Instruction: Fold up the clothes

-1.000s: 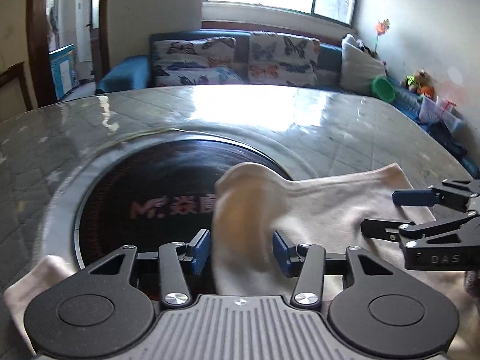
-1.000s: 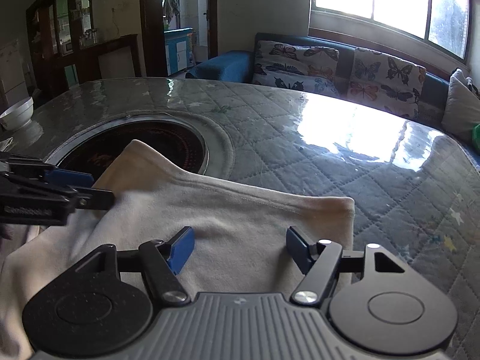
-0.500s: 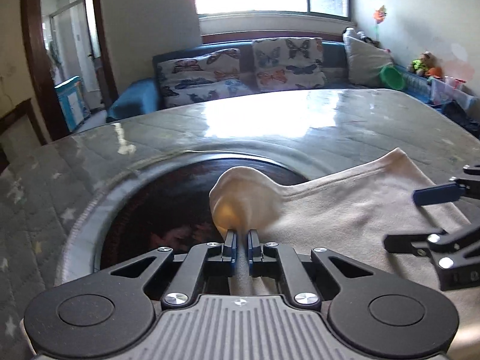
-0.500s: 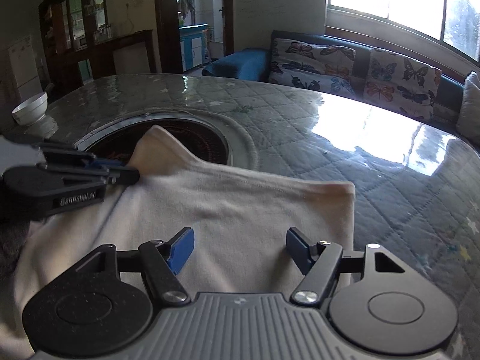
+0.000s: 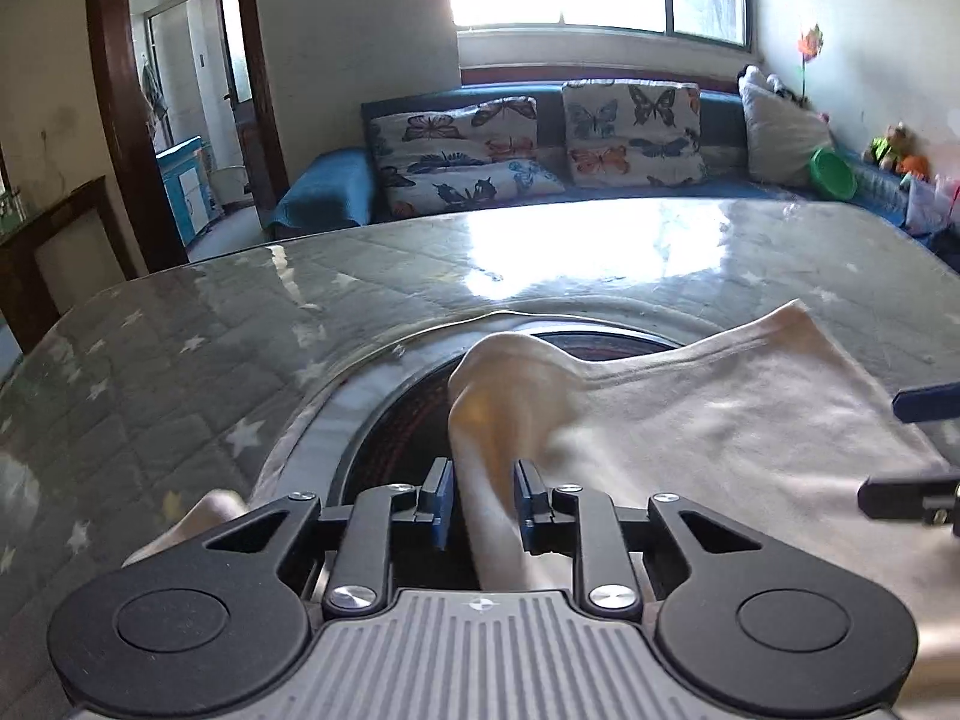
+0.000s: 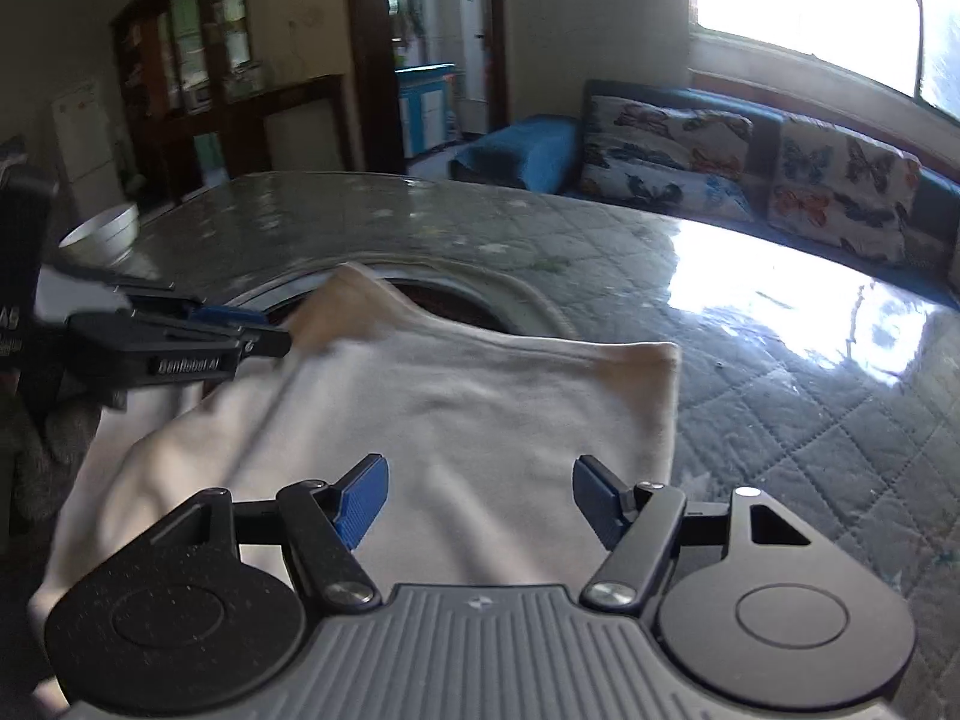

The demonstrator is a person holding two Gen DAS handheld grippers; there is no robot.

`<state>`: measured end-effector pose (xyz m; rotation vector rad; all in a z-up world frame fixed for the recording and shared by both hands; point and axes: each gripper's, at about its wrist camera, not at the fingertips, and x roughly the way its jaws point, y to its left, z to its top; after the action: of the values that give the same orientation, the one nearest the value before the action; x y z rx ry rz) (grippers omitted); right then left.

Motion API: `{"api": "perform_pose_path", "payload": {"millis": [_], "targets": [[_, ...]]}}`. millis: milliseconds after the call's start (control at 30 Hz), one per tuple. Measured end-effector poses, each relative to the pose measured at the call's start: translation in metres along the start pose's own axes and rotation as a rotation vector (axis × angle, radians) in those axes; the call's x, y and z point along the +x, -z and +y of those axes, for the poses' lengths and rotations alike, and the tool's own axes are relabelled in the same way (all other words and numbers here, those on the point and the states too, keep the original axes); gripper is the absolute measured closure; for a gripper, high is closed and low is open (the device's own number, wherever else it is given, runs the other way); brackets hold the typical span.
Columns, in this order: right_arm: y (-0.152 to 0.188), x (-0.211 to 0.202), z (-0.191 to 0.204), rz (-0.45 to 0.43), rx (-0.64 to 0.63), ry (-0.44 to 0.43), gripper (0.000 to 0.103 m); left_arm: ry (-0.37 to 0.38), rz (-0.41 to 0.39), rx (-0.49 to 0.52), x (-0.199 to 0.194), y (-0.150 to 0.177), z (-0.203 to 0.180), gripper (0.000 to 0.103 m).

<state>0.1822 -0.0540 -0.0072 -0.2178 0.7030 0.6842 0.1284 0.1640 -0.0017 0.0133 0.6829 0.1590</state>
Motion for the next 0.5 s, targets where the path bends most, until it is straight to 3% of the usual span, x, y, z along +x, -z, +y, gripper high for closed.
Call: {"api": "perform_pose_path", "payload": {"millis": [200,300,500], "targets": [[0.024,-0.032,0.046,-0.001,-0.115,-0.048,0.032,0.021,-0.038,-0.041,-0.062,0.035,0.013,0.06],[0.038,-0.04,0.069,0.01,-0.161,-0.054,0.028,0.04,-0.033,-0.051,-0.083,0.054,0.015,0.06],[0.068,-0.063,0.1,-0.021,-0.13,-0.061,0.027,0.08,-0.053,0.001,-0.116,0.087,-0.001,0.054]]}}
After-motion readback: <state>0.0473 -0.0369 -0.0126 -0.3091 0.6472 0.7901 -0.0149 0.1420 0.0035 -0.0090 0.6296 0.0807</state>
